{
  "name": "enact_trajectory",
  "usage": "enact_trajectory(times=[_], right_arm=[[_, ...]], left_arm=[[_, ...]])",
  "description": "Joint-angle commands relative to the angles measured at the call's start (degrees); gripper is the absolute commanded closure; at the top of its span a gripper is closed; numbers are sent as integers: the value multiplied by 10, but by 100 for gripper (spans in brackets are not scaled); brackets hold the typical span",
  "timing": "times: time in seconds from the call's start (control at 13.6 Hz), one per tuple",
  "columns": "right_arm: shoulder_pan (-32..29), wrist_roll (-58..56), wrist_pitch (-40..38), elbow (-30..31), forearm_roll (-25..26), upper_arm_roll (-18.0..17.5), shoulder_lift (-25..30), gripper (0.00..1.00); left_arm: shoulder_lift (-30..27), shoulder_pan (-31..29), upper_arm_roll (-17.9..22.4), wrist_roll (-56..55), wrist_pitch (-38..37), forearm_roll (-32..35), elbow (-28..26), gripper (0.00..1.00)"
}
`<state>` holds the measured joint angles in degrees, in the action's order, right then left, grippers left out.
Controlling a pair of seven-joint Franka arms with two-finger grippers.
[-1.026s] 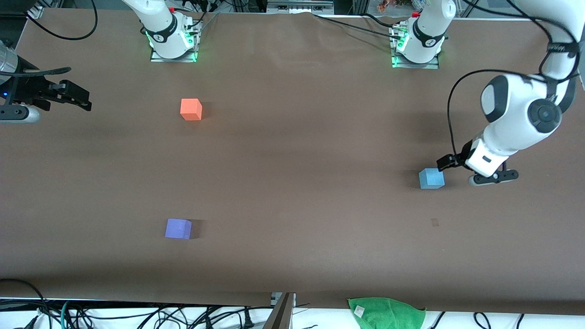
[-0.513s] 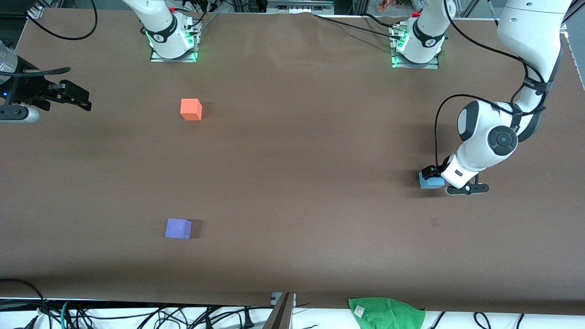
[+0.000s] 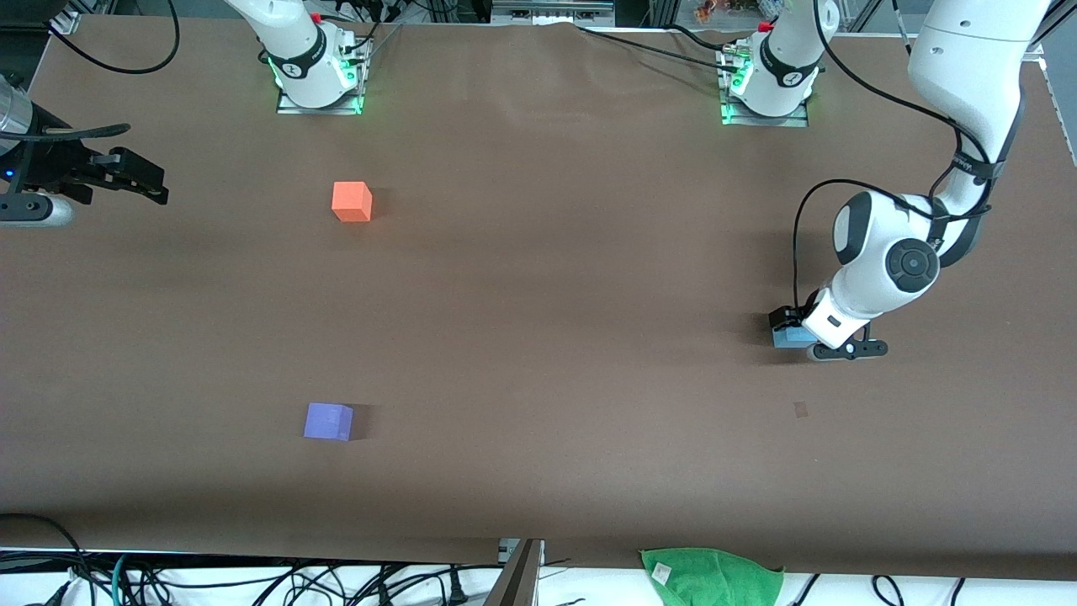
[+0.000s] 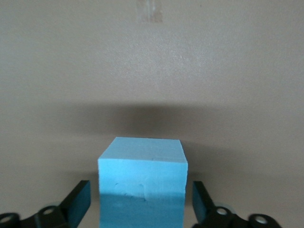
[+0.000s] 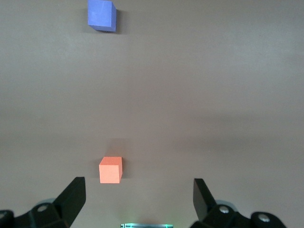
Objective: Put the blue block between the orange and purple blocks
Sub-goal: 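Carry the light-blue cube with the left gripper toward the table middle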
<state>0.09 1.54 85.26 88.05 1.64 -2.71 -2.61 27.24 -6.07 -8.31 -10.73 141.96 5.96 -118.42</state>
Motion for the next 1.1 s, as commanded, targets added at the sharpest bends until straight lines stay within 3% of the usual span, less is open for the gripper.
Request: enact_trajectory(times=[0.0, 0.07, 0.15, 0.37, 0.59, 0.73, 0.88, 1.03], right_arm=[[-4, -8, -1, -8, 2, -2, -1, 0], [-4, -8, 0, -8, 1, -2, -1, 0], [-4, -8, 0, -8, 2, -2, -1, 0], [-4, -8, -1, -8, 1, -2, -1, 0], [-3, -7, 0, -8, 1, -3, -1, 0], [-3, -7, 0, -8, 1, -3, -1, 0], [-3, -4, 0, -8, 1, -4, -1, 0], [-3, -4, 0, -8, 1, -4, -2, 0]], left_arm=[[4, 8, 3, -11, 2, 14, 12, 59], [4, 12, 3, -13, -1, 14, 17, 70], [4, 17, 2, -21, -10, 14, 28, 70], [-50, 63, -5, -123, -128, 13, 57, 70], [-63, 78, -91, -308, -214, 10, 114, 66], [-51, 102, -142, -421, -244, 9, 152, 66], [-21, 176, -145, -524, -240, 7, 195, 65], [45, 242, -144, -602, -241, 12, 279, 63]])
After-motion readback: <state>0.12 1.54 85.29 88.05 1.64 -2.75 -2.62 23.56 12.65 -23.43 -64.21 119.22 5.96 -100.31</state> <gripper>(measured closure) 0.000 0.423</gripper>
